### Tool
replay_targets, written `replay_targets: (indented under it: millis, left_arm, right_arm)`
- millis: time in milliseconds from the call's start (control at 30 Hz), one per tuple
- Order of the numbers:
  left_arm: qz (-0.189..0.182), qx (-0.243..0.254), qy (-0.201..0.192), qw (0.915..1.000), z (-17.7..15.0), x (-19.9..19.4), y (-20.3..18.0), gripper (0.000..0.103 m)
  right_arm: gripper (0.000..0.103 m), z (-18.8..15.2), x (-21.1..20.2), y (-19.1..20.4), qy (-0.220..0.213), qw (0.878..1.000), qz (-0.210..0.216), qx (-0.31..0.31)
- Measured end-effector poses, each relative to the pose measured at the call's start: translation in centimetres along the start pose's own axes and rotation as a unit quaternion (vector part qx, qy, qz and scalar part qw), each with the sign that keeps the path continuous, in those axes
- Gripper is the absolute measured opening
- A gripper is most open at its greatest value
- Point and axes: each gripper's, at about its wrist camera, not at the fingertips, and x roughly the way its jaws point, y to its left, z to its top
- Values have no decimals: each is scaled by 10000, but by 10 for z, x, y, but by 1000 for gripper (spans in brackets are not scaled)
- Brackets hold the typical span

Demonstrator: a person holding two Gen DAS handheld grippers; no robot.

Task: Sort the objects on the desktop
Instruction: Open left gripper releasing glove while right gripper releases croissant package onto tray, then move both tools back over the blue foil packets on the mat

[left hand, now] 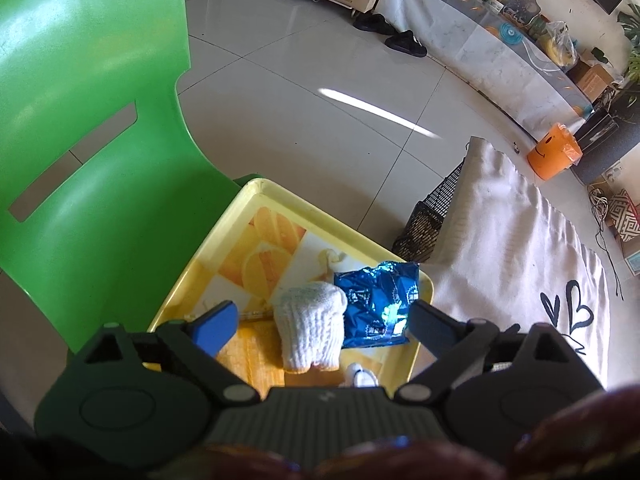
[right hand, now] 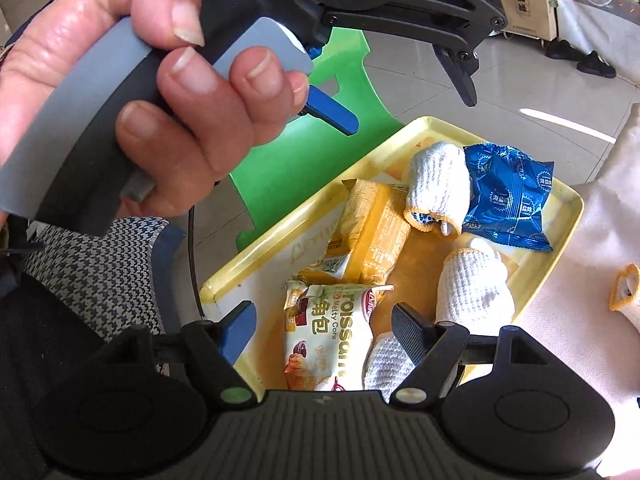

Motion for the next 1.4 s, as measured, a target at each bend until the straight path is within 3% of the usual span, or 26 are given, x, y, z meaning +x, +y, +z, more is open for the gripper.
replay_targets:
  millis: [67, 400, 1033, 1200, 1400]
  left_arm:
    - [-19, -48, -27, 10000, -1, 0, -1, 102]
    - [8, -352, 9, 9994, -5, 4, 0, 102]
    - [-219, 160, 41, 9996, -26, 9, -53, 102]
    - [-268, 295, 75, 9992, -32, 11, -68, 102]
    - [-374, 460, 136, 9982, -41, 14, -87, 102]
  right_arm:
    - [76, -1, 0, 1, 56, 10000, 9, -21]
    - [76, -4, -5, -5, 72, 9999, -100, 73]
    - [83, -10, -54, -49, -17, 9922, -1000, 740]
    - [83, -16, -82, -64, -83, 9840, -1394, 1105]
    - [84, -27, -118, -95, -143, 9619, -1988, 1870]
